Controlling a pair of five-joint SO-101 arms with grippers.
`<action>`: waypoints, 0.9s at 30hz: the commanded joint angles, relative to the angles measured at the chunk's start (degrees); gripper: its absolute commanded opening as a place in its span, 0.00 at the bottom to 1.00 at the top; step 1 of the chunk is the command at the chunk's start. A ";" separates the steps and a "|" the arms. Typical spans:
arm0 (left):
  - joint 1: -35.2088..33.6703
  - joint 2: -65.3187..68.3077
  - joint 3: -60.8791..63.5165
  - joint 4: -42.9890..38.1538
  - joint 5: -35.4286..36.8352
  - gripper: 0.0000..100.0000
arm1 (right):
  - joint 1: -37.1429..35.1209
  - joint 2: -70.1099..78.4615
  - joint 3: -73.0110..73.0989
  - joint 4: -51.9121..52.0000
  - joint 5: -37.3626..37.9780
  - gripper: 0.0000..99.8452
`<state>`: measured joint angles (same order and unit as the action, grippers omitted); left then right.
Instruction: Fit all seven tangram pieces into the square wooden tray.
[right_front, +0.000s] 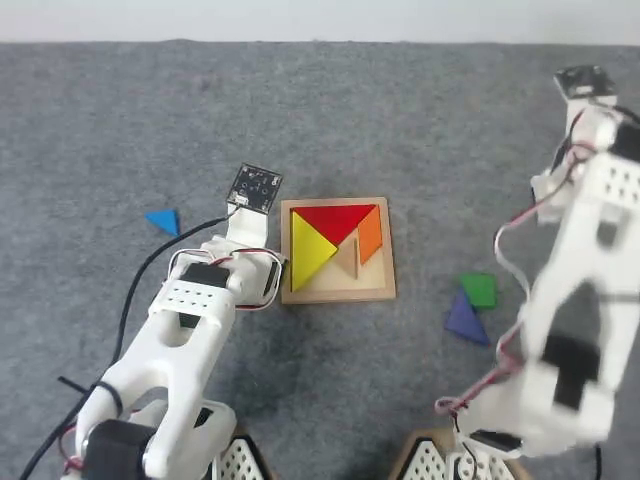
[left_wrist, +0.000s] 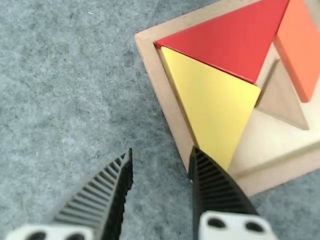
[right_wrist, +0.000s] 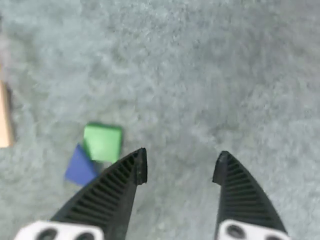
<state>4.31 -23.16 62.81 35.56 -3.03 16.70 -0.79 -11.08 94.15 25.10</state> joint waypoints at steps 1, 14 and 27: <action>-0.09 -2.11 -1.10 -0.88 -0.35 0.18 | -1.98 -16.66 18.55 -4.79 1.14 0.26; -0.09 -2.11 -1.10 -0.70 -0.35 0.18 | -16.22 -20.09 51.60 -24.40 -5.63 0.30; -0.09 -2.11 -1.10 -0.70 -0.35 0.18 | -16.48 -1.63 51.43 -40.04 -14.42 0.30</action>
<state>4.31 -23.16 62.81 35.56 -3.03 0.79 -6.42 40.88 57.85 11.38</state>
